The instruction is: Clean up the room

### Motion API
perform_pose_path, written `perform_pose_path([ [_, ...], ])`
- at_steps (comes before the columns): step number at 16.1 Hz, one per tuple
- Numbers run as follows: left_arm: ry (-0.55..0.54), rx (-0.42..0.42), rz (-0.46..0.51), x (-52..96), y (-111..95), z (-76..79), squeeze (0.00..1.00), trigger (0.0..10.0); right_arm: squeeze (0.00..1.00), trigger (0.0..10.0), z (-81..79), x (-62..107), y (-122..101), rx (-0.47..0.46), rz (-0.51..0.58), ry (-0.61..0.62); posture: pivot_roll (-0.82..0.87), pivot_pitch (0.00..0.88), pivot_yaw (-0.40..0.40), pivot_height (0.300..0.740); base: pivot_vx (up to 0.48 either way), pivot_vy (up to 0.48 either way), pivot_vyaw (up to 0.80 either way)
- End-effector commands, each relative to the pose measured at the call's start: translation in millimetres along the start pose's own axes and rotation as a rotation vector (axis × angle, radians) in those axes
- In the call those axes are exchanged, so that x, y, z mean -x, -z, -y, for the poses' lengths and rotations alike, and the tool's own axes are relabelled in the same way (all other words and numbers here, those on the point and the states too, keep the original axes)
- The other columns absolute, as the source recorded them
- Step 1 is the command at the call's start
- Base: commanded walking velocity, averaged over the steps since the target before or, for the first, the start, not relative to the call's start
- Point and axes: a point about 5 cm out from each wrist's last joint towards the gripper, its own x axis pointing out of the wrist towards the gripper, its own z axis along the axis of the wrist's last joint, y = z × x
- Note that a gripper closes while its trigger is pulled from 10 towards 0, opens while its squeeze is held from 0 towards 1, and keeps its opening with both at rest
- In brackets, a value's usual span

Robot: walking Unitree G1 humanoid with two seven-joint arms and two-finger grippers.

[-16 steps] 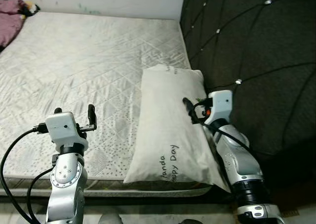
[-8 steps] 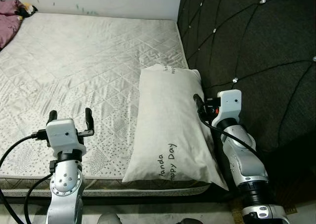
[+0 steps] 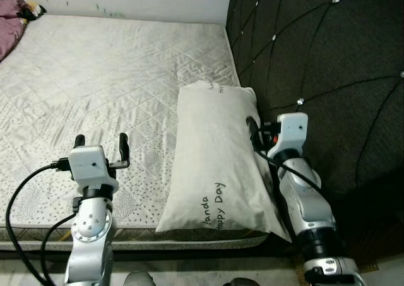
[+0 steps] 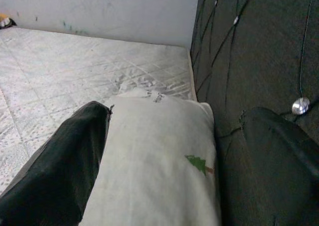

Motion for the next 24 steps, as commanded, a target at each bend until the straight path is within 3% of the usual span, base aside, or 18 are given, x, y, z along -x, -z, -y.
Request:
perform_pose_path([
  [1,0.008,0.013,0.008,-1.5,-3.1,1.8,0.00,10.0,0.00,10.0,0.1,-1.7,-1.9,0.027,0.011,-0.012,0.00,0.086,-0.055,0.740,0.000,0.000,0.00],
  [3,0.027,-0.007,0.020,-1.2,-4.9,3.7,0.00,10.0,0.00,10.0,-4.0,-2.3,-5.1,0.062,0.030,-0.040,0.00,0.087,-0.057,0.740,0.000,0.000,0.64],
  [5,0.023,0.018,0.017,-0.4,-4.6,4.5,0.00,10.0,0.00,10.0,-3.7,-3.3,-4.0,0.035,0.023,-0.031,0.00,0.090,-0.059,0.740,0.000,0.000,0.68],
  [10,0.053,0.033,0.003,0.3,-3.3,8.4,0.00,10.0,0.00,10.0,0.5,-3.1,-1.2,0.030,0.009,-0.017,0.00,0.092,-0.063,0.740,0.000,0.000,0.00],
  [24,0.047,0.019,-0.008,-0.6,-1.5,9.1,0.00,10.0,0.00,10.0,-2.3,-5.1,-0.1,0.037,0.010,-0.017,0.00,0.092,-0.060,0.740,0.000,0.452,0.00],
])
